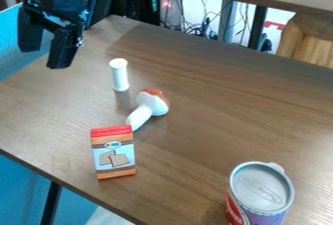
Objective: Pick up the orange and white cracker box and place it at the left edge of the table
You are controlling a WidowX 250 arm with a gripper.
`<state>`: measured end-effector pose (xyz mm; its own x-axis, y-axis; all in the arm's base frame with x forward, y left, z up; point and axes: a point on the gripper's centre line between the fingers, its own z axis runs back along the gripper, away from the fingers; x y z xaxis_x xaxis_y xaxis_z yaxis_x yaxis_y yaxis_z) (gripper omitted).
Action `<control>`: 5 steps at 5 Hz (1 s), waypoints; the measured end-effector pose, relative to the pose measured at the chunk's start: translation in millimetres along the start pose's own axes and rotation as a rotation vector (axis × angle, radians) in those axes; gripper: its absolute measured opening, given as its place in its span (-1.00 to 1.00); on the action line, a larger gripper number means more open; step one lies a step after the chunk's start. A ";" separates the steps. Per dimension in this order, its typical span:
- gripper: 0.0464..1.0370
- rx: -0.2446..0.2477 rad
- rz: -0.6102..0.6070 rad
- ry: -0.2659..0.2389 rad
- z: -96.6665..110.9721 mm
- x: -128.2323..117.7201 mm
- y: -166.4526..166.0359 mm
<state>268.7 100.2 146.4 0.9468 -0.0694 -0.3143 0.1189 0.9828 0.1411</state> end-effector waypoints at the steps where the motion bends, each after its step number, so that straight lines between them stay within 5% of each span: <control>1: 0.93 -0.014 -0.009 0.027 -8.2 2.4 -2.3; 2: 0.93 -0.071 -0.097 0.020 -4.8 1.6 -10.7; 3: 0.93 -0.059 -0.180 -0.050 17.5 -8.7 -18.1; 5: 0.93 0.076 -0.474 -0.112 9.9 -39.9 -73.6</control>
<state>225.2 28.9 157.9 0.8092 -0.5279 -0.2580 0.5617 0.8238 0.0763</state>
